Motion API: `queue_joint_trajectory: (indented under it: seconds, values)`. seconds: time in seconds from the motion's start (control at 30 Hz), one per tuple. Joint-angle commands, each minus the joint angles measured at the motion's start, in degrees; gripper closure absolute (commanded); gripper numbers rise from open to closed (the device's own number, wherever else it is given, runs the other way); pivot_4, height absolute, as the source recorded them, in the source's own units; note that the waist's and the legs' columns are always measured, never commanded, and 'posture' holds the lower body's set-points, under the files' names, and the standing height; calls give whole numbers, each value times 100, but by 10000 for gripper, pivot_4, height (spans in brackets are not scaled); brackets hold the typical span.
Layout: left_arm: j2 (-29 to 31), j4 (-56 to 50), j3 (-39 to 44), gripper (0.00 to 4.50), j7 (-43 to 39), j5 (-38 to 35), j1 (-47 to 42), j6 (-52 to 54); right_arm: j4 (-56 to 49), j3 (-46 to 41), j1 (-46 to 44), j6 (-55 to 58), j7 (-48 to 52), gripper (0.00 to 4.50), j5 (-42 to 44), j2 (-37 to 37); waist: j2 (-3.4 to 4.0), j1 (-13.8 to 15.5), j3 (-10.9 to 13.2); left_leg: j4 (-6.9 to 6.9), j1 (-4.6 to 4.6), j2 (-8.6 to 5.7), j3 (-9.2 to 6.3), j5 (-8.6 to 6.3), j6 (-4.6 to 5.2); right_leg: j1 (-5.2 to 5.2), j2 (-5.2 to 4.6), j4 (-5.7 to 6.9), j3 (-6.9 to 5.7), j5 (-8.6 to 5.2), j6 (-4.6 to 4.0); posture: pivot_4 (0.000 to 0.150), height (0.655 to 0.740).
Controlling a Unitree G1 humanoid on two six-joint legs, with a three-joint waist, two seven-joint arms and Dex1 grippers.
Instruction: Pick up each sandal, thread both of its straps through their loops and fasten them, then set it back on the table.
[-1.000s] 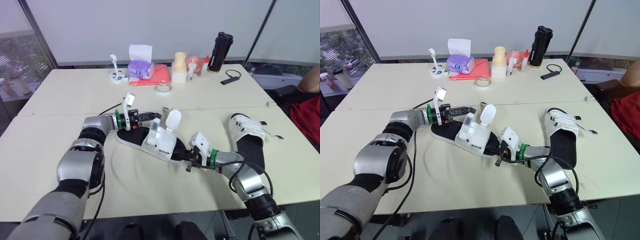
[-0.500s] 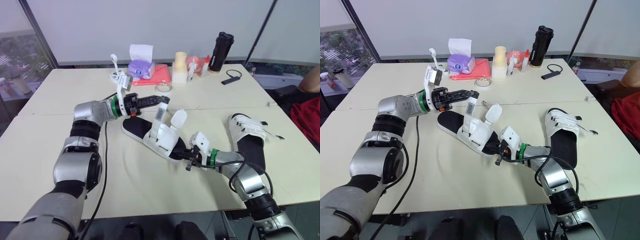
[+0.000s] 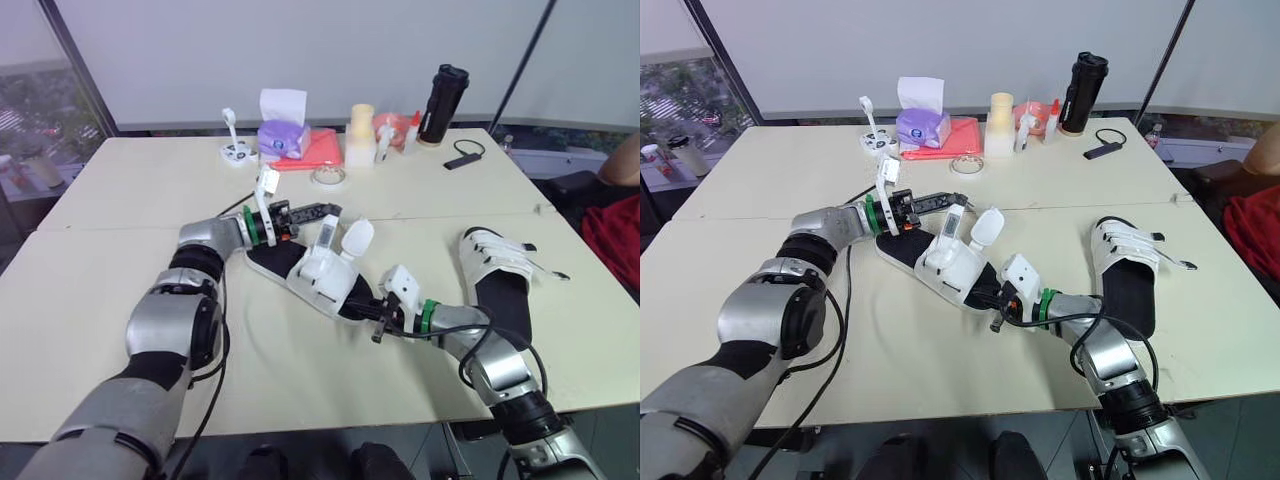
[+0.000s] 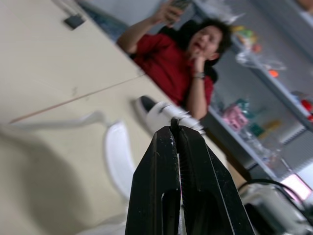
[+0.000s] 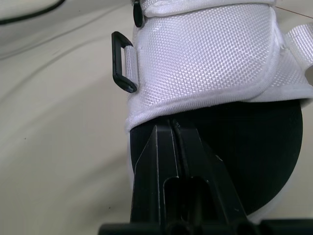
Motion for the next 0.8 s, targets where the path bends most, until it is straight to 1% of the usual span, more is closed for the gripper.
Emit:
queue_joint_trajectory:
  seconds: [0.03, 0.17, 0.3, 0.37, 0.53, 0.8]
  values:
    - [-44, 154, 46, 44690, 245, 223, -232, -323, 184, 189, 261, 312, -2, 45000, -161, -53, 0, -1, 0, 0, 0, 0, 0, 0, 0, 0, 0, 0, 0, 0, 0, 1500, 7400]
    - [-119, 378, 184, 44690, 904, 385, -227, -608, 130, 182, 303, 336, -51, 45000, -148, -41, 0, 4, 0, 0, 0, 0, 0, 0, 0, 1, 0, 0, 0, 0, 0, 1500, 7400]
    - [-128, 467, 503, 44690, 1232, 282, -319, -651, 42, 207, 377, 363, -101, 45000, -138, -25, 0, 10, 0, 1, 0, 0, -1, 0, 0, 2, 0, 1, 0, 0, 1, 1500, 7400]
    - [-95, 460, 698, 44690, 1105, 161, -450, -545, 20, 215, 400, 372, -120, 45000, -137, -19, -1, 10, 0, 1, 0, 0, 0, 0, 0, 2, 0, 1, 0, 0, 1, 1500, 7400]
    - [35, 394, 959, 44690, 432, 59, -700, -228, 32, 223, 398, 376, -145, 45000, -134, 0, -1, 0, 0, 2, 0, -2, 0, 0, 0, 2, 0, 3, -1, 0, 1, 1500, 7400]
    - [112, 332, 1182, 44690, 113, 19, -916, -114, 94, 269, 360, 360, -116, 45000, -152, 27, -1, -3, 0, 2, 0, -2, -1, 0, 0, 2, 0, 4, -1, 0, 1, 1500, 7400]
